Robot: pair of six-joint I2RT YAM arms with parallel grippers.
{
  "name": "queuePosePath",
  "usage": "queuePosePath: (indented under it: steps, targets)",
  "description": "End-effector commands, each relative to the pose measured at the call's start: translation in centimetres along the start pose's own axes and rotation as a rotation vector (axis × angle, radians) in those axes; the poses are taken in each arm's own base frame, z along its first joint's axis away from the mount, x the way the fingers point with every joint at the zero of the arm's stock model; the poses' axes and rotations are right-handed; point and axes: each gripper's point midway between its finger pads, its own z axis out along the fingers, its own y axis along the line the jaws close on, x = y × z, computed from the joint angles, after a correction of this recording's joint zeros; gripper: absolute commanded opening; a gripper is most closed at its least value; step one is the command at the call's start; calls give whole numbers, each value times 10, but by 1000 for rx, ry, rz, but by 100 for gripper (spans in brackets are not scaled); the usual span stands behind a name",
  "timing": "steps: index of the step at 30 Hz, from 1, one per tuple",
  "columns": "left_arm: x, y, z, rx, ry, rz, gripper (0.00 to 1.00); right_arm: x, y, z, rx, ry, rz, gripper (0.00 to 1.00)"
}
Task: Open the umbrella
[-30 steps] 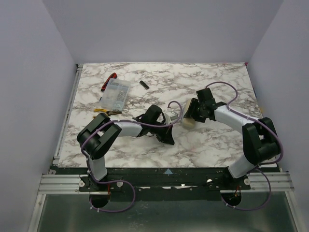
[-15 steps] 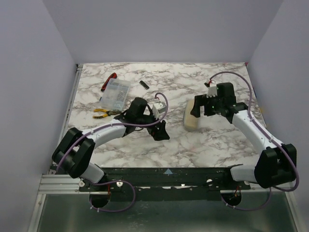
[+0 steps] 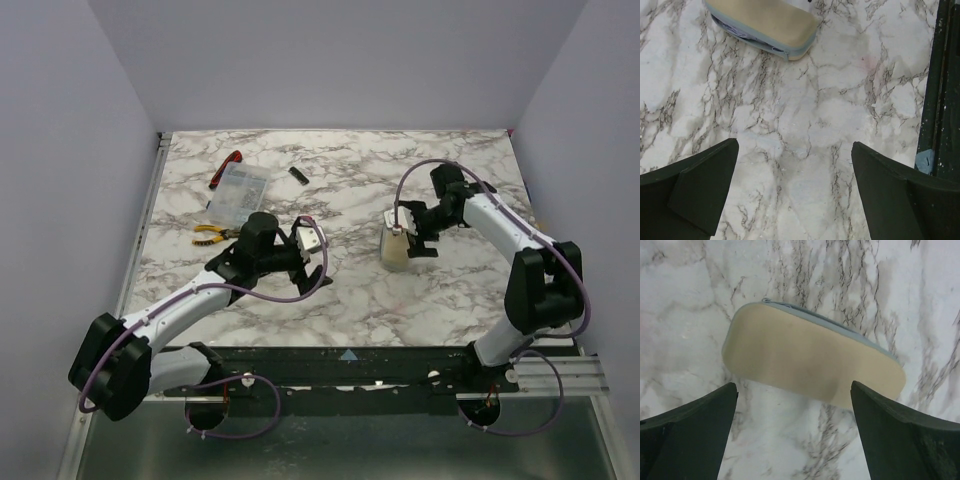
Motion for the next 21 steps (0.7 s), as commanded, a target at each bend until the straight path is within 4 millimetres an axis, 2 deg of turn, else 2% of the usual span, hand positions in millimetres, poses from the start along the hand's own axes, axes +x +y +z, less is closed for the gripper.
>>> queuePosePath:
  steps: [1,7,12,16,18,21]
  targets:
    - [-2,-5,-10,73,32,113,98,-14,-20,10,-88,-106,-441,96]
    - [7,-12,-13,96,44,117,98,9,-14,34,-231,-102,-678,96]
    - [9,-14,-12,132,54,163,98,27,6,40,-362,-87,-732,96]
    - [9,-12,-6,145,80,173,98,29,6,47,-359,-102,-745,96]
    - [9,-11,-1,137,89,176,95,26,7,52,-343,-127,-763,90]
    - [4,-17,9,153,59,178,82,21,15,58,-280,-157,-789,78]
